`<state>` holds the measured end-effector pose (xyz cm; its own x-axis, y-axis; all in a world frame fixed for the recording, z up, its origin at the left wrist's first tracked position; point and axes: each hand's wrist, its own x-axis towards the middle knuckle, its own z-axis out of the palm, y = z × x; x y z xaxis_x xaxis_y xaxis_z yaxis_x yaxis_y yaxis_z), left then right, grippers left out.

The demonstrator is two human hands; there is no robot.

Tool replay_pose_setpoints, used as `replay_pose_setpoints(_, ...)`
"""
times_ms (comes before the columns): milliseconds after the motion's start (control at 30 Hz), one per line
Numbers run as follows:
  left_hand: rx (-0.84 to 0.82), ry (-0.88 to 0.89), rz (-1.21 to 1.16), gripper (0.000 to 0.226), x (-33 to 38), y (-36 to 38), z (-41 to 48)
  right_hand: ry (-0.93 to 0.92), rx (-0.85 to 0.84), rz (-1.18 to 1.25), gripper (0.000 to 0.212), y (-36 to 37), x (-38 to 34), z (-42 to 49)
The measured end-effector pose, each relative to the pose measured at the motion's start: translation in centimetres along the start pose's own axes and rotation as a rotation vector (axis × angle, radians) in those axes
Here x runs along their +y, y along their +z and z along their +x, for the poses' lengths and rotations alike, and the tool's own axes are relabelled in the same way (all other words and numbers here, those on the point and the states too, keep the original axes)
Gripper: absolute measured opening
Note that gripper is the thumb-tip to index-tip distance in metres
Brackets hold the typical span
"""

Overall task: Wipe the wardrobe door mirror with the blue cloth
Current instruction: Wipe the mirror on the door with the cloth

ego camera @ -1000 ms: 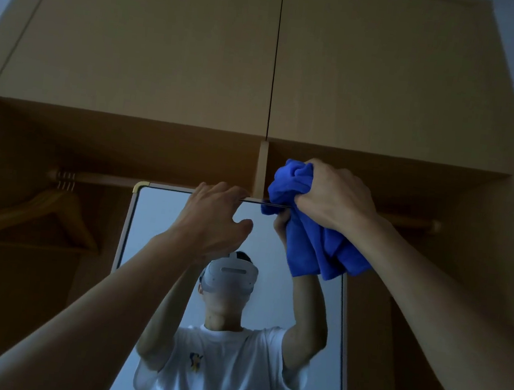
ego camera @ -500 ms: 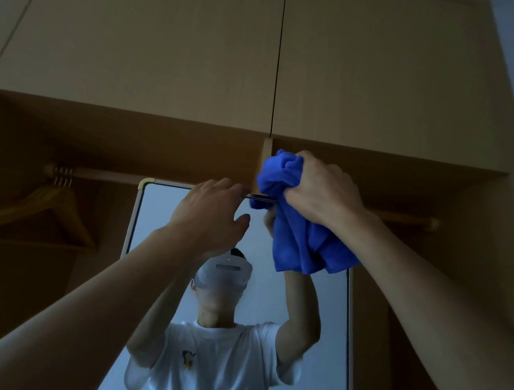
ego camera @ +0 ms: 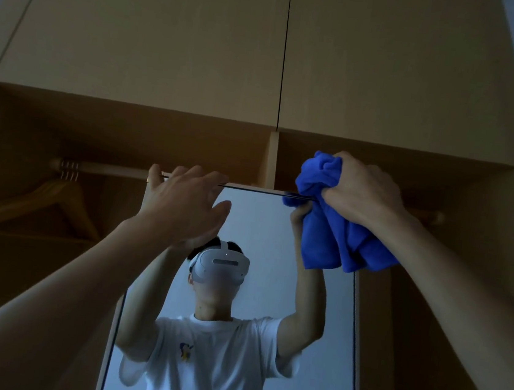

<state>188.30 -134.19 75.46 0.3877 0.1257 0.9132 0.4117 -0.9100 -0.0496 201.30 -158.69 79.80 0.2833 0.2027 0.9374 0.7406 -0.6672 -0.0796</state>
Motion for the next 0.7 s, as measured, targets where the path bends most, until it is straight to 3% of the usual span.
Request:
replay_pose_setpoints(267, 0.021, -0.044, -0.124, 0.048, 0.7, 0.0, -0.3, -0.12, 0.023, 0.076, 0.038, 2.1, -6.9, 0.0)
replay_pose_setpoints(400, 0.078, -0.057, -0.178, 0.022, 0.6, 0.4, -0.3, -0.175, 0.044, 0.123, 0.039, 3.2, -10.2, -0.2)
replay_pose_setpoints(567, 0.062, -0.057, -0.147, 0.024, 0.0, 0.2, -0.7, -0.215, 0.046, 0.151, 0.039, 3.5, -11.4, -0.4)
replay_pose_setpoints(700, 0.069, -0.024, -0.083, 0.054, -1.0, 0.4, -1.5, -0.17, 0.018, 0.141, 0.035, 3.0, -9.3, -0.1)
